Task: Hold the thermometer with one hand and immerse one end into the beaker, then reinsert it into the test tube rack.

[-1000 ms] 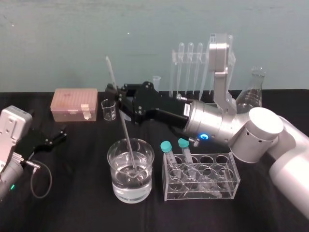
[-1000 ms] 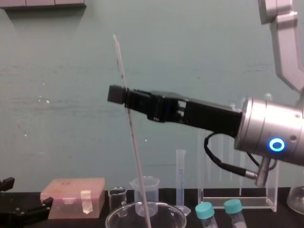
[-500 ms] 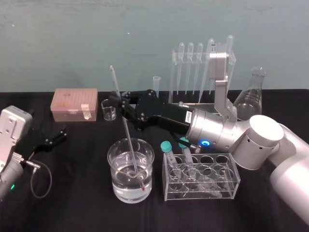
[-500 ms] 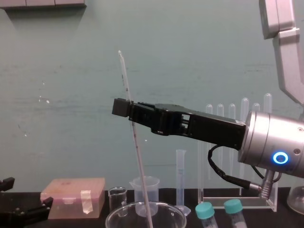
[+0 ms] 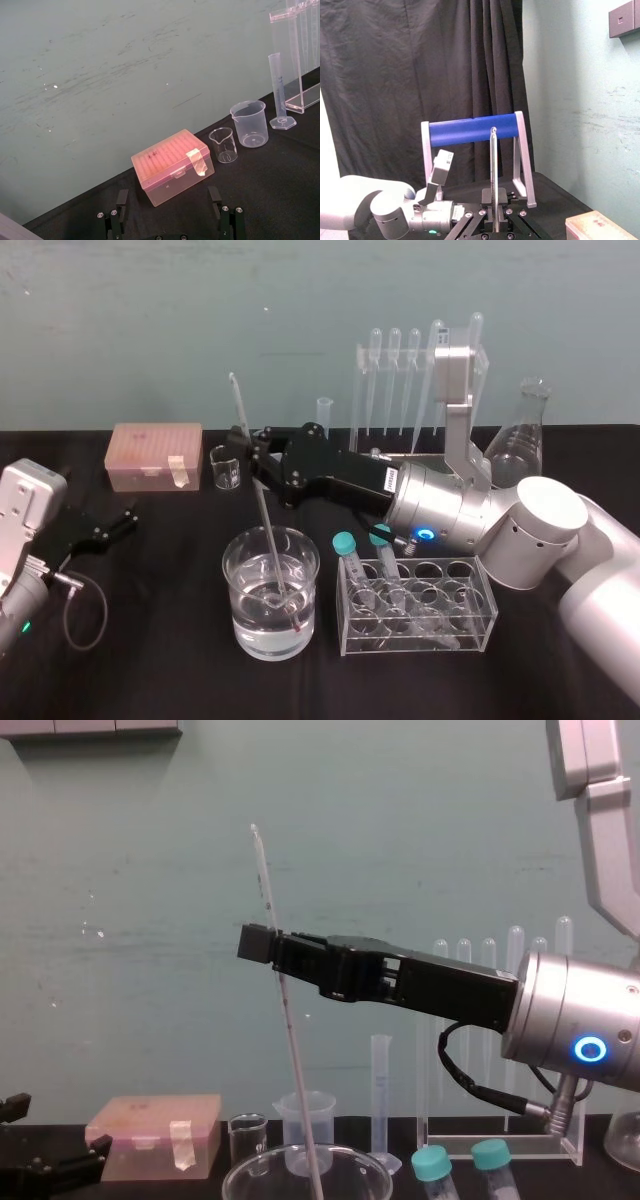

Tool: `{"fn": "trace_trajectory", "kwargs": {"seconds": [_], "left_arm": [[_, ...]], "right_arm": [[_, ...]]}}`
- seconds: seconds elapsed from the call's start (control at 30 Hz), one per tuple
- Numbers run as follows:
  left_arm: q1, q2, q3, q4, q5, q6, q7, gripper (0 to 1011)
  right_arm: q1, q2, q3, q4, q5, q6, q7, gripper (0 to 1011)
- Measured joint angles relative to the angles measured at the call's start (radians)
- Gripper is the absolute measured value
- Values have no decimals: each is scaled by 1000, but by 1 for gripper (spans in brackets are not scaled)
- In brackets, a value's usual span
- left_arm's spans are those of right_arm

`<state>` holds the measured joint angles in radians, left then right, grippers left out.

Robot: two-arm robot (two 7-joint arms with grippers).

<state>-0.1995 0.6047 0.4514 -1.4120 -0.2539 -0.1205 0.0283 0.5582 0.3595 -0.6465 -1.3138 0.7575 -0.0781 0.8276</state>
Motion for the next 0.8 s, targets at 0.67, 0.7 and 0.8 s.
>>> {"fn": "trace_trajectory", "kwargs": {"seconds": [0.67,0.7,0.8], "left_arm": [[0,0,0,0,0,0,0,1008],[0,0,0,0,0,0,0,1008],[0,0,0,0,0,0,0,1008]], "right_arm": [[-4,-1,7,0,3,9,-7,56],[-4,-1,7,0,3,9,-6,56],[-4,-2,7,0,4,10,-6,56]]}}
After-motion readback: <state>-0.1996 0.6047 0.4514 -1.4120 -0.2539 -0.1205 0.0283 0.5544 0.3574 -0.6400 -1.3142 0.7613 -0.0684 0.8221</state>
